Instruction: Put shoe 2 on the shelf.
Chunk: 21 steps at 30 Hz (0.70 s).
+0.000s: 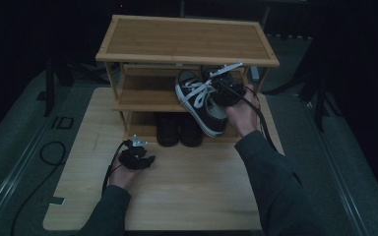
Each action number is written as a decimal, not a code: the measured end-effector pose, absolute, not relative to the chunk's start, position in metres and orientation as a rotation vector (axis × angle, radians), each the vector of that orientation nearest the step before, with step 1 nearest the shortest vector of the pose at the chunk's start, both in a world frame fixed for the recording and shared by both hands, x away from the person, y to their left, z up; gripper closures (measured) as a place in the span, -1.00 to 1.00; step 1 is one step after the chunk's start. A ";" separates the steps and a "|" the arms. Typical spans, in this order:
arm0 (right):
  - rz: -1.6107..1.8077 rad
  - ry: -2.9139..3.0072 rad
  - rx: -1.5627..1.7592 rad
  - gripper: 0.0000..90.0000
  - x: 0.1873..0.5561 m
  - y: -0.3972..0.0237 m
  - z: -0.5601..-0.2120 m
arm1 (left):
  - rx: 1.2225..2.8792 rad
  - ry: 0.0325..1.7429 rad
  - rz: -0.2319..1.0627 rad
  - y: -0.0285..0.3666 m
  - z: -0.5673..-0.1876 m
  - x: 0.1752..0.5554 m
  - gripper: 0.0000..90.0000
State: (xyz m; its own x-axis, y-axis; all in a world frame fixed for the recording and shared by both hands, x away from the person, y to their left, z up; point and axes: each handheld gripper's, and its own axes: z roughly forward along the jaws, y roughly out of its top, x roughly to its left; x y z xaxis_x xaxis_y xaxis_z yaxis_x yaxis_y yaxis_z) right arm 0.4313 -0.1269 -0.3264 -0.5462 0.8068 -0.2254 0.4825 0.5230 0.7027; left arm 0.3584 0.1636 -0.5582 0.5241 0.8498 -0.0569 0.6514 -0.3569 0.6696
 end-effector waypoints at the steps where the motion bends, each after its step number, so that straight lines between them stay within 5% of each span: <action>1: 0.795 2.221 1.051 0.87 0.432 -0.126 -0.327 | 2.121 1.214 0.399 0.164 -0.558 0.358 0.18; 21: 0.792 2.245 1.002 0.43 0.433 -0.136 -0.318 | 2.124 1.212 0.404 0.163 -0.558 0.358 0.18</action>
State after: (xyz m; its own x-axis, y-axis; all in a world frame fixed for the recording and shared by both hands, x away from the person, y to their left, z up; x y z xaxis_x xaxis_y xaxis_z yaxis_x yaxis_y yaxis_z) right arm 0.4330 -0.1355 -0.3178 -0.5700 0.7855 -0.2411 0.4605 0.5484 0.6980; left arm 0.3584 0.1630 -0.5583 0.5247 0.8498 -0.0509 0.6492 -0.3607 0.6697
